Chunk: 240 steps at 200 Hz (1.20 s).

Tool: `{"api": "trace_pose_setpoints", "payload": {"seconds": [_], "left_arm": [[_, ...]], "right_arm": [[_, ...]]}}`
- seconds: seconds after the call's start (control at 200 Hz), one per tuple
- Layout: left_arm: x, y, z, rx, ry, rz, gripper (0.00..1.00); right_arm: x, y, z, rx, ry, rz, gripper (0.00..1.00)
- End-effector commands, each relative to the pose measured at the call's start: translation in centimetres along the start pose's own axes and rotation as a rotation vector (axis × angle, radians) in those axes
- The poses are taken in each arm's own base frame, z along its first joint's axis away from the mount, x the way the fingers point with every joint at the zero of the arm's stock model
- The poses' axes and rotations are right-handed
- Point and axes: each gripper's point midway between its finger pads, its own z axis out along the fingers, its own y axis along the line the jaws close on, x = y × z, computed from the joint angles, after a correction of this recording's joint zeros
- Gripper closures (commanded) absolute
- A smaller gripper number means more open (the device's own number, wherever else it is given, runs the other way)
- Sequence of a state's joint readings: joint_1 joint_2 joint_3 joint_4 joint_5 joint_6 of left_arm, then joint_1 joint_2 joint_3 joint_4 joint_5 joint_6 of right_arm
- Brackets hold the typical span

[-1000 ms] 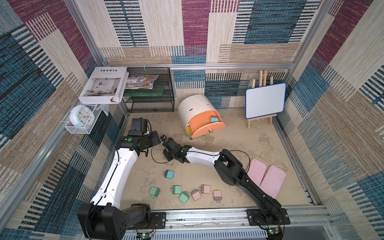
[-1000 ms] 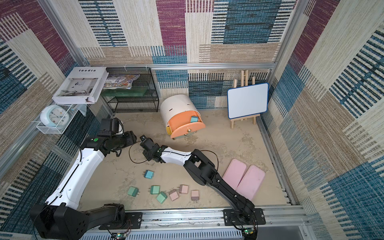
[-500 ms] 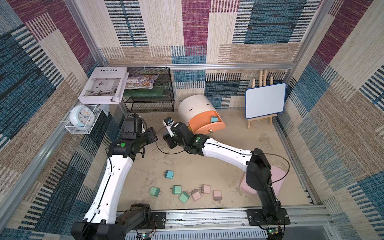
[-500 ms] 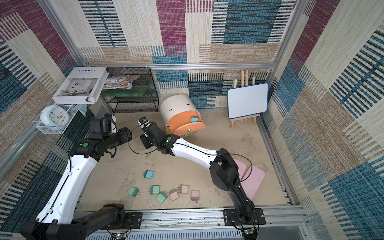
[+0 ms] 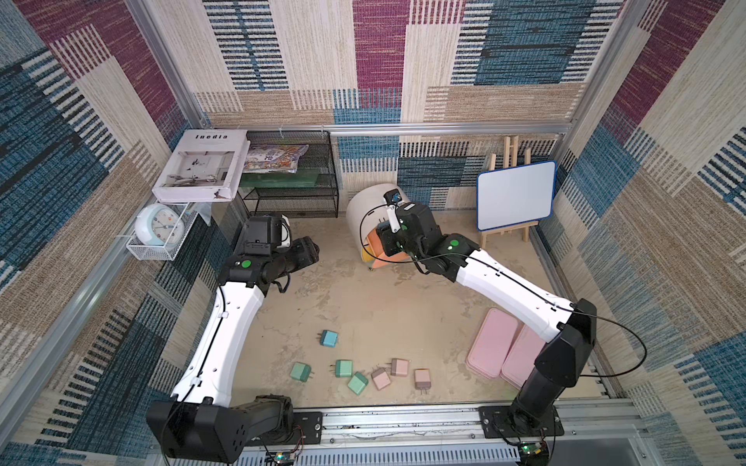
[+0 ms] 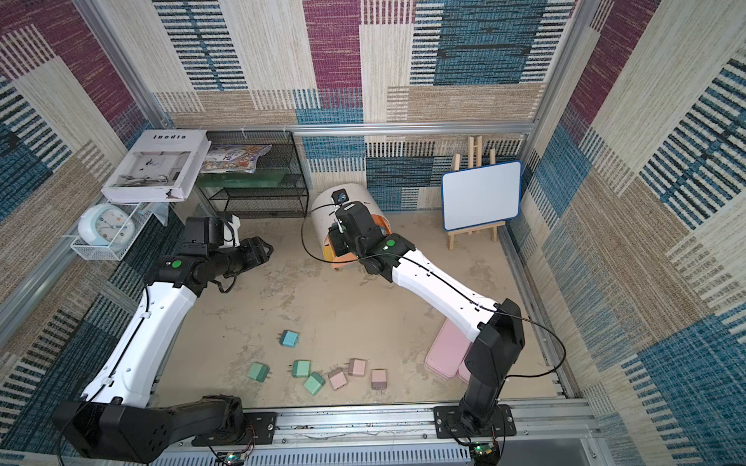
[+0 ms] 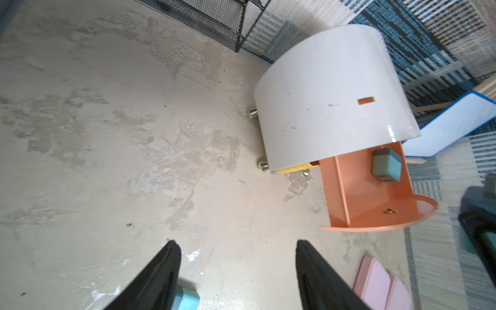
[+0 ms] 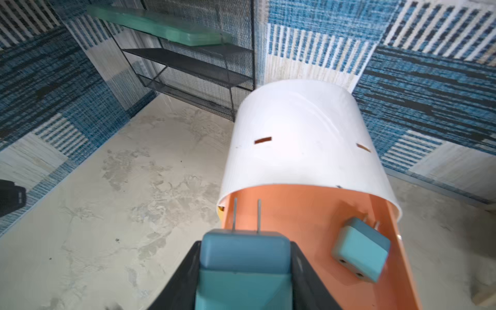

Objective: Place the plugs into the drawer by color
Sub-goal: Place the plug in the drawer.

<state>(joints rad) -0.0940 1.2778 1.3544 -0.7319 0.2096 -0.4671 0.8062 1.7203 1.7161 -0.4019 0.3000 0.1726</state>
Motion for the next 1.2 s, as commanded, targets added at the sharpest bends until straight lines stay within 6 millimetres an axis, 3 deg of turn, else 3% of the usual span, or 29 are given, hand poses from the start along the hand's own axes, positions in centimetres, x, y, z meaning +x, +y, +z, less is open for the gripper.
{"api": "trace_pose_setpoints", "payload": {"seconds": [0.0, 0.145, 0.526, 0.891, 1.197], "left_arm": [[-0.3, -2.9, 0.9, 0.108, 0.007, 0.004, 0.28], [1.4, -5.3, 3.5, 0.172, 0.106, 0.024, 0.29], [2.5, -3.7, 3.6, 0.106, 0.107, 0.067, 0.28], [3.1, -2.9, 4.0, 0.077, 0.123, 0.074, 0.28], [2.3, -2.3, 3.0, 0.045, 0.064, 0.076, 0.27]], "right_arm": [[1.3, -1.9, -0.1, 0.030, 0.069, -0.020, 0.74], [1.4, -3.7, 0.7, 0.050, 0.090, -0.003, 0.74], [3.0, -7.4, 4.0, 0.144, 0.201, -0.016, 0.72], [2.9, -7.5, 5.7, 0.163, 0.218, -0.059, 0.68], [3.4, -7.9, 5.7, 0.180, 0.234, -0.078, 0.54]]}}
